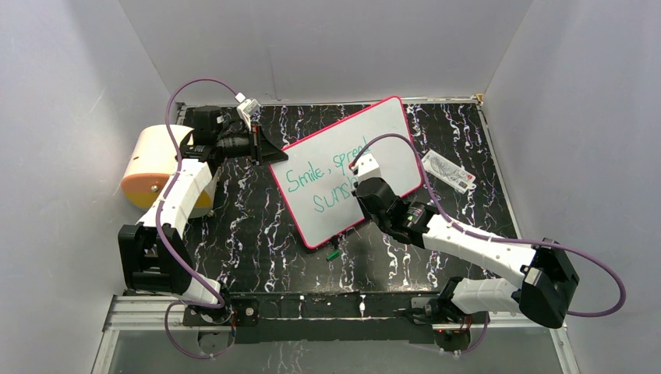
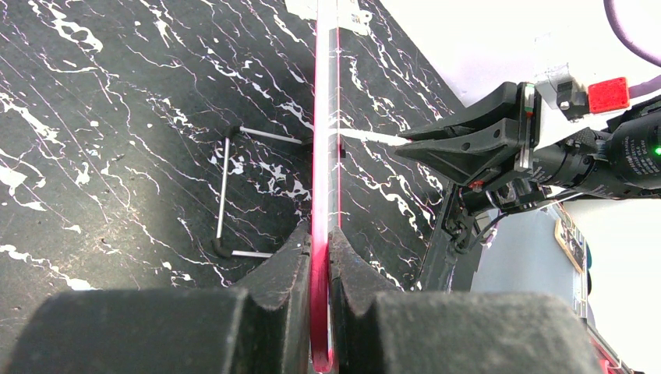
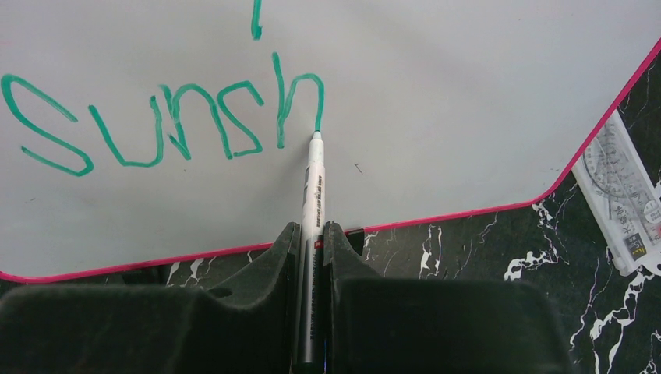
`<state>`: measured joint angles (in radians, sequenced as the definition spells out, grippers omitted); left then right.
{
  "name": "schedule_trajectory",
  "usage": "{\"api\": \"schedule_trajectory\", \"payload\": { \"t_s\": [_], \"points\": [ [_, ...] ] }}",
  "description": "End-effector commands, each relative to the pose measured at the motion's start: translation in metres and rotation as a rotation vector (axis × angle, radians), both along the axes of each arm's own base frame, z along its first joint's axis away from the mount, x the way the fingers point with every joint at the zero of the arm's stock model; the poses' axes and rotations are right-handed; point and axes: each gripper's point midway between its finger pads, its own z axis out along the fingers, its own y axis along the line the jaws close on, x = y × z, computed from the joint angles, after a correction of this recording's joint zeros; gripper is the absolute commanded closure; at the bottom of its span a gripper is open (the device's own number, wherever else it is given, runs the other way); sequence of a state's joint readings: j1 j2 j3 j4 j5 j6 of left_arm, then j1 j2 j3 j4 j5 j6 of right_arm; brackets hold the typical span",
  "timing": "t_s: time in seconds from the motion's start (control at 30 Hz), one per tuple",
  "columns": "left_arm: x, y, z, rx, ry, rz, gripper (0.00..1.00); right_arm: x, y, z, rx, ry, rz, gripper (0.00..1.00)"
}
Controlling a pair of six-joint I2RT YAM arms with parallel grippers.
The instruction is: Write a sentence on the whiteboard
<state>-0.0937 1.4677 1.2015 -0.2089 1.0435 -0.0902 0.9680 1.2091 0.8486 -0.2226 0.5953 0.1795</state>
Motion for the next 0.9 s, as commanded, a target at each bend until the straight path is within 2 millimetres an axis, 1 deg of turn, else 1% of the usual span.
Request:
{"api": "schedule_trajectory", "payload": {
  "t_s": [0.0, 0.23, 0.6, 0.87],
  "points": [
    [-0.008, 0.001, -0.025, 0.055, 0.063, 0.013, 1.0, -0.002, 0.002, -0.003, 0.025, 0.023, 0.005, 1.0],
    [-0.008, 0.0, -0.026, 0.055, 0.066, 0.013, 1.0, 0.0, 0.001, -0.001, 0.025, 0.011, -0.005, 1.0],
    [-0.008, 0.0, -0.026, 0.055, 0.067, 0.013, 1.0, 0.008, -0.01, 0.03, 0.096, -0.09, -0.031, 1.0],
    [-0.008, 0.0, -0.026, 0.055, 0.066, 0.013, 1.0, 0.017, -0.011, 0.041, 0.134, -0.13, -0.026, 1.0]
  ]
}}
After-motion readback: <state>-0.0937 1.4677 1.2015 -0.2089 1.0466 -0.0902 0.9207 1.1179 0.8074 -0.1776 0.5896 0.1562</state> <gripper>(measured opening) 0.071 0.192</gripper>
